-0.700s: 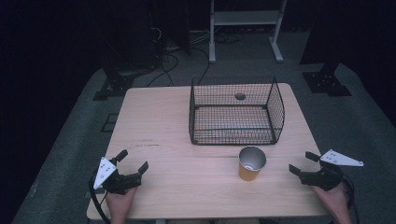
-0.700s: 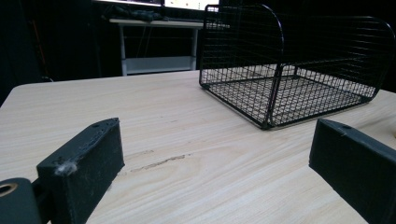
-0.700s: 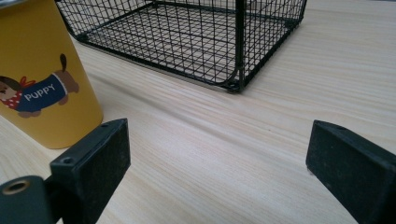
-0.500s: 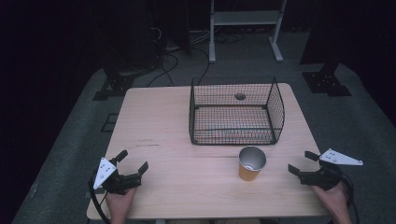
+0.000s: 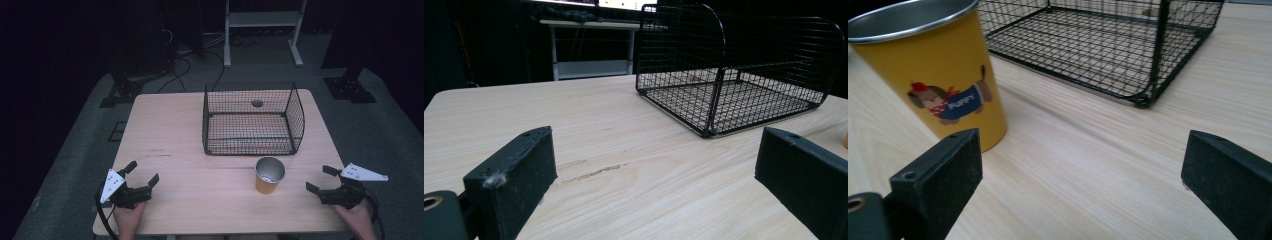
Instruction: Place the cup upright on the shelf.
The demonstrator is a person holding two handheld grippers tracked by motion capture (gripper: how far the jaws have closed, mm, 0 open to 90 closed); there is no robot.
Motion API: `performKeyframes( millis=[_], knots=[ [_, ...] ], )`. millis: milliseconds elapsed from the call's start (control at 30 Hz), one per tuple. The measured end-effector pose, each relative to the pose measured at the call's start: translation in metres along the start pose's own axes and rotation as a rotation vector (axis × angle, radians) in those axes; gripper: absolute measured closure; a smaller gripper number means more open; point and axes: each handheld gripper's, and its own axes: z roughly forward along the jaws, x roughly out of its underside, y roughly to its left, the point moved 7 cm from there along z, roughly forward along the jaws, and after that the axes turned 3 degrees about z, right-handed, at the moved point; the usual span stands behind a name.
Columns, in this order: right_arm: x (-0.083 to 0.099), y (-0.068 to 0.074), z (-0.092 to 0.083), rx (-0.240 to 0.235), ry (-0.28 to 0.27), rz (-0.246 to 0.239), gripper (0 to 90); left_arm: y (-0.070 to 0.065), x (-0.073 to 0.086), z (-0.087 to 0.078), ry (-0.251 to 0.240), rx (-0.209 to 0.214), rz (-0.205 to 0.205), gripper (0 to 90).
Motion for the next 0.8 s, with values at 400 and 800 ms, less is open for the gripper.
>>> performKeyframes(
  millis=[400, 800],
  knots=[
    [-0.004, 0.034, 0.004, -0.068, 0.024, -0.068, 2.2, 0.000, 0.000, 0.000, 0.000, -0.001, 0.001, 2.4],
    [-0.010, 0.060, 0.010, -0.133, 0.016, -0.095, 1.0, 0.000, 0.000, 0.000, -0.001, -0.003, 0.004, 2.4]
  ],
)
